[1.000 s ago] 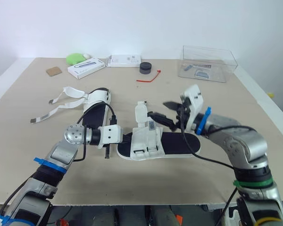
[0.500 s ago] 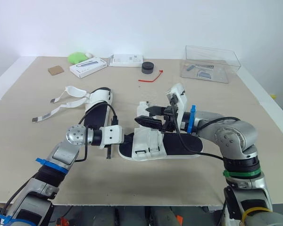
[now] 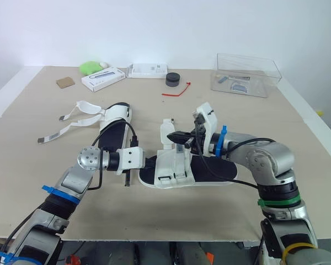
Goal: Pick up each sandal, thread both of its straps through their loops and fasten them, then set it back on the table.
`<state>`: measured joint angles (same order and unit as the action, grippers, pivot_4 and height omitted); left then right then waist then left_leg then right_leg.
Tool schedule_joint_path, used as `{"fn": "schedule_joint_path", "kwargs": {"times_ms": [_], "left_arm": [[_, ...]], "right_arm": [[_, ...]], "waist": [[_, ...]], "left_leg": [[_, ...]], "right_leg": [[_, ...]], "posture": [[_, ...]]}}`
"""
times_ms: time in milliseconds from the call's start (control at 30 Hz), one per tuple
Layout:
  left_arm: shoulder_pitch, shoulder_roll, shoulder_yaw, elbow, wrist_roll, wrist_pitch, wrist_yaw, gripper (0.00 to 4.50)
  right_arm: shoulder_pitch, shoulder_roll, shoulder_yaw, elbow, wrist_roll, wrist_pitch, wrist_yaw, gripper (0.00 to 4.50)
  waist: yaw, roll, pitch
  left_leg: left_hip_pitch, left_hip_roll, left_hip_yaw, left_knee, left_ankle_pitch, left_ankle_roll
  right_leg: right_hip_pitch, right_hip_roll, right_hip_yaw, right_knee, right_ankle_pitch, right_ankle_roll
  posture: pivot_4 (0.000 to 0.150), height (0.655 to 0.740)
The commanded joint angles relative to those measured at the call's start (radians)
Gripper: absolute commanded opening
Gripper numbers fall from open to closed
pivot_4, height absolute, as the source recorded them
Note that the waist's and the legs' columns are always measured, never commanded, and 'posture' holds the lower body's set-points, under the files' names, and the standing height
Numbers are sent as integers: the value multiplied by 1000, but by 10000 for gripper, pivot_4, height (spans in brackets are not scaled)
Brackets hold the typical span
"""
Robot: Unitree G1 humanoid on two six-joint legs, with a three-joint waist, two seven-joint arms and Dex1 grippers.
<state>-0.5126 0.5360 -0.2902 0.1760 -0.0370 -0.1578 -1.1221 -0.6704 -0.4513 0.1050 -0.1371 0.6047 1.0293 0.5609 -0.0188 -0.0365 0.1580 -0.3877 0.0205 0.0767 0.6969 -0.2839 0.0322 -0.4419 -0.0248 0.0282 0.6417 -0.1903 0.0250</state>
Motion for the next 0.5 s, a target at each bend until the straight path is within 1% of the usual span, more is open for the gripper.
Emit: {"fn": "schedule_joint_path", "kwargs": {"times_ms": [33,233,500], "left_arm": [[11,0,-28,9,28,5,-2,0],[15,3,-26,6,29,8,-1,0],[14,3,-24,11,29,7,0,0]], "right_arm": [[-32,-37,23,44,-70,-32,10,315],[-59,-48,19,107,-129,-17,1,315],[-46,-49,17,69,-110,63,44,315]], "waist": [[0,0,0],[0,0,0],[0,0,0]], "left_leg": [[0,0,0,0,0,0],[0,0,0,0,0,0],[-1,0,0,0,0,0]], "right_leg": [[0,0,0,0,0,0],[0,0,0,-1,0,0],[0,0,0,-1,0,0]], "posture": [[1500,7400],[1500,7400],[1500,7400]]}}
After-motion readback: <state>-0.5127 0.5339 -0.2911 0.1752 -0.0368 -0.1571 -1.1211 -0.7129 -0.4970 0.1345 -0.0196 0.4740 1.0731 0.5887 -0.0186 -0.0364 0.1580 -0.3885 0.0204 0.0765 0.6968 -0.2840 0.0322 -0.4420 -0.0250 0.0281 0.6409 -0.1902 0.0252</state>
